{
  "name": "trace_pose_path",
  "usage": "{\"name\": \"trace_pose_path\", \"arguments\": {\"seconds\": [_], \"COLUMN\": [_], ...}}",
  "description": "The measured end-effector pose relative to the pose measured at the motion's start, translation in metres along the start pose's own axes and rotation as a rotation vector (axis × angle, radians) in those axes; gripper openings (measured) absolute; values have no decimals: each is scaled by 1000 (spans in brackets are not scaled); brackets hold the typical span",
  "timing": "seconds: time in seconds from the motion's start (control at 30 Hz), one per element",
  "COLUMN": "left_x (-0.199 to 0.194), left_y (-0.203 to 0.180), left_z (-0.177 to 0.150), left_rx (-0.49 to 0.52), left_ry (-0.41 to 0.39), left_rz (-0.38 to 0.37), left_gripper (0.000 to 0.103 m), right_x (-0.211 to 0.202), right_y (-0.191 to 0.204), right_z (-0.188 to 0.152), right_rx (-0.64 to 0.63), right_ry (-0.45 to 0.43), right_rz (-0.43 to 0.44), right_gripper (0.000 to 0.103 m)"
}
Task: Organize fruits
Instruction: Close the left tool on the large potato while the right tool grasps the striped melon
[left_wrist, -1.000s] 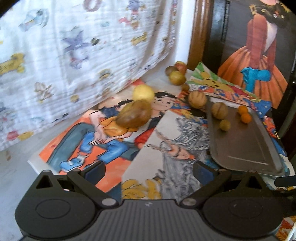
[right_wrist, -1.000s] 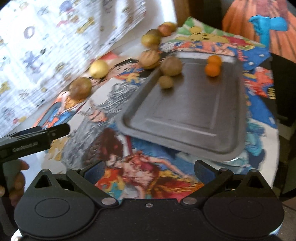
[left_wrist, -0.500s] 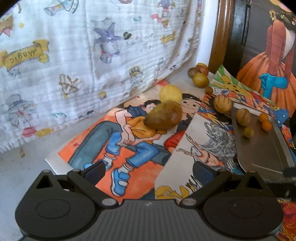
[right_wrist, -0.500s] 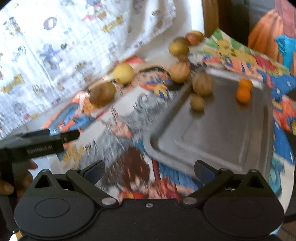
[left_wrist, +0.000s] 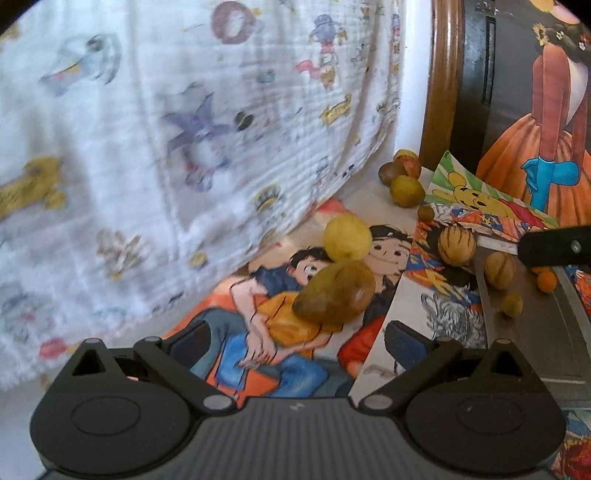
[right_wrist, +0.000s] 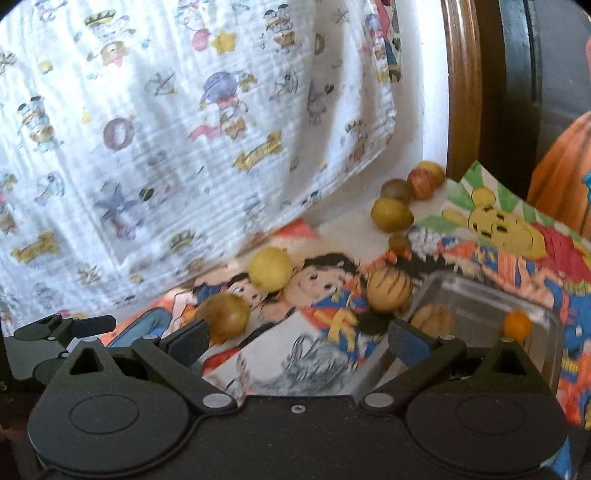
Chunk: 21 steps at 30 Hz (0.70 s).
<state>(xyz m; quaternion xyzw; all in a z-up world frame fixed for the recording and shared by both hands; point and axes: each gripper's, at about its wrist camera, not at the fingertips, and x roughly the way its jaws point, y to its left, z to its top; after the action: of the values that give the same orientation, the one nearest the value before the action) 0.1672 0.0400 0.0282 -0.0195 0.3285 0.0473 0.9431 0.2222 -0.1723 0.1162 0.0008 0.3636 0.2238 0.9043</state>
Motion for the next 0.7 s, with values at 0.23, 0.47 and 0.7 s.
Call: {"name": "trace_pose_path", "arguments": {"seconds": [0.23, 0.47, 0.7], "left_x": [25, 55, 83], "left_y": [-16, -28, -27], "left_z": [17, 17, 11], "left_rx": [19, -8, -56], "left_ry": [-15, 8, 52], "left_rz": [-11, -26, -18], "left_gripper": [102, 102, 102], "right_x": [24, 63, 106], "right_y": [-22, -40, -59], "right_z": [22, 19, 10], "right_rx": [-31, -88, -122], "right_ry": [-24, -6, 50], "right_rz": [31, 11, -34], "right_gripper": [102, 102, 102]}}
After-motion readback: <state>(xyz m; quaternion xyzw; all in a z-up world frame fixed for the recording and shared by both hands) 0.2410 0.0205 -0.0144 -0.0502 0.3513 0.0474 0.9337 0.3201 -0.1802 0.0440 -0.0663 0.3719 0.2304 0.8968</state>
